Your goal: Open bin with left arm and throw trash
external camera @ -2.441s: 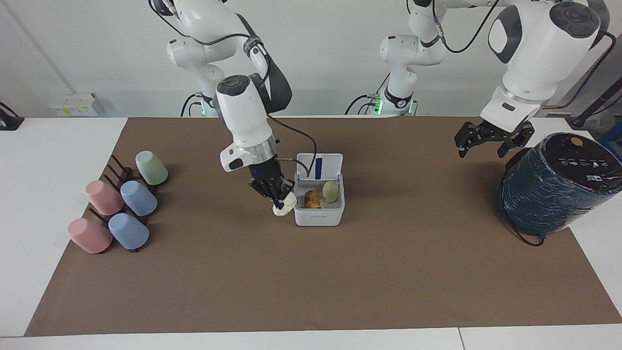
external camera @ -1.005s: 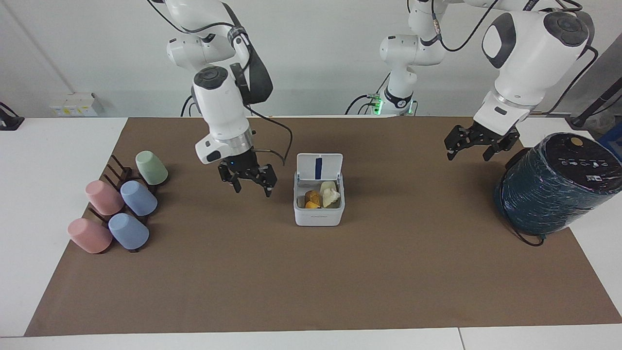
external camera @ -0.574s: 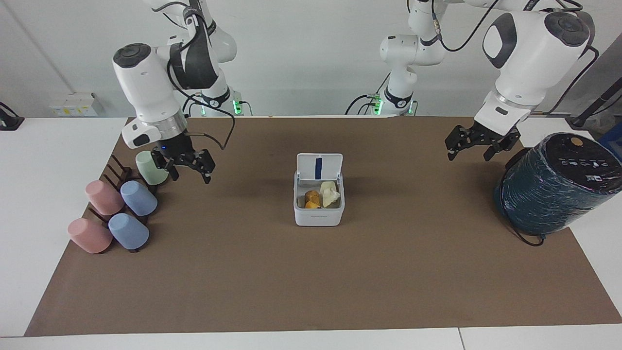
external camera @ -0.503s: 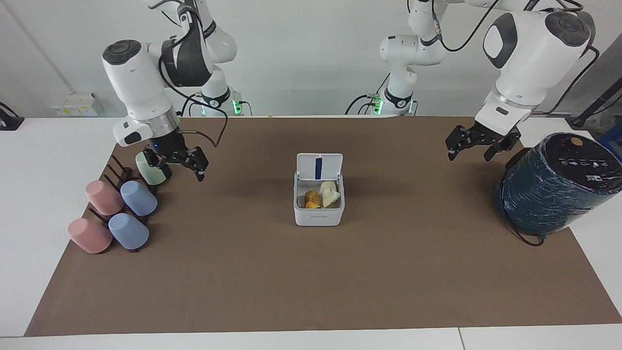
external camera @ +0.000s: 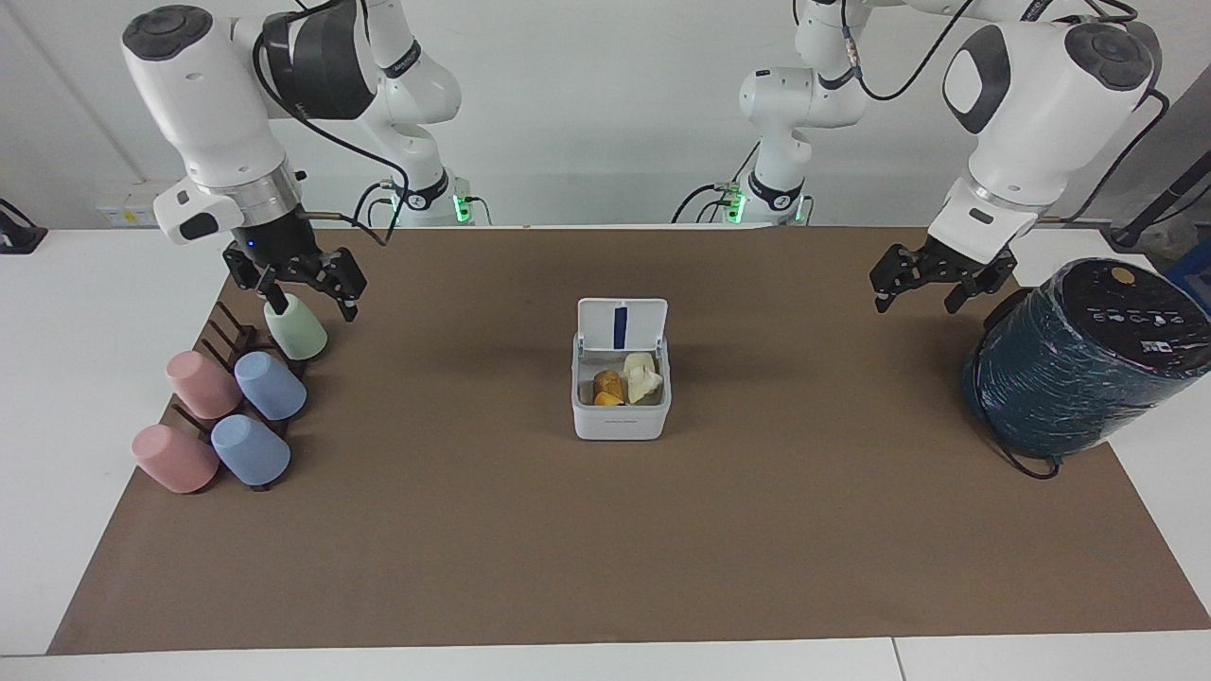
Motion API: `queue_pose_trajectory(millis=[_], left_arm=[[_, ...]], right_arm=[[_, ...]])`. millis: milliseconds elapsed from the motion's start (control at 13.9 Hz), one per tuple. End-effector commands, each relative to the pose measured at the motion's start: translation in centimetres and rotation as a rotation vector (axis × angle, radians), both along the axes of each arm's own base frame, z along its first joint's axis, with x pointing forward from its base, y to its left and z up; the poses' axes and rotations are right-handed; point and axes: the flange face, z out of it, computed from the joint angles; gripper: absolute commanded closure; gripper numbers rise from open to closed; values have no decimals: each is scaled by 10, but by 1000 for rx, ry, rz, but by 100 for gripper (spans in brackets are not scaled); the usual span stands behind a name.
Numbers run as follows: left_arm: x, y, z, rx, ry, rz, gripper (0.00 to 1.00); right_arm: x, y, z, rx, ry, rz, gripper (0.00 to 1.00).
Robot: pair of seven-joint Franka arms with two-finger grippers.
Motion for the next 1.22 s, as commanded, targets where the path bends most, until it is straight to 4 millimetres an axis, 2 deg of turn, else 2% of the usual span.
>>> queue_pose_trajectory(millis=[0,144,431,646,718,862,1005,1149], left_arm=[[-7,-1,2,-10,-27,0,0],[-7,-3,3,-11,-28,-3,0],[-7,-4,4,-6,-30,-7,0],[-7,-4,4,-6,-32,-7,0],[-7,-4,4,-6,-32,-7,0],[-7,-5,4,-6,-32,-8,0],[-7,-5,3,-5,-31,-11,0],[-6,-6,4,-7,-41,-11,0]], right_arm=[[-2,-3,-2,-13,35,31,0],[-18,2,-16,-14,80,38,0],[-19,6,-17,-3,85,43,0],[-15,-2,7,-19,53,78,0],[-15,-4,9,-12,57,77,0],[-21,2,26,-12,51,80,0],[-23,0,36,-16,49,77,0],[-25,-3,36,-15,63,71,0]])
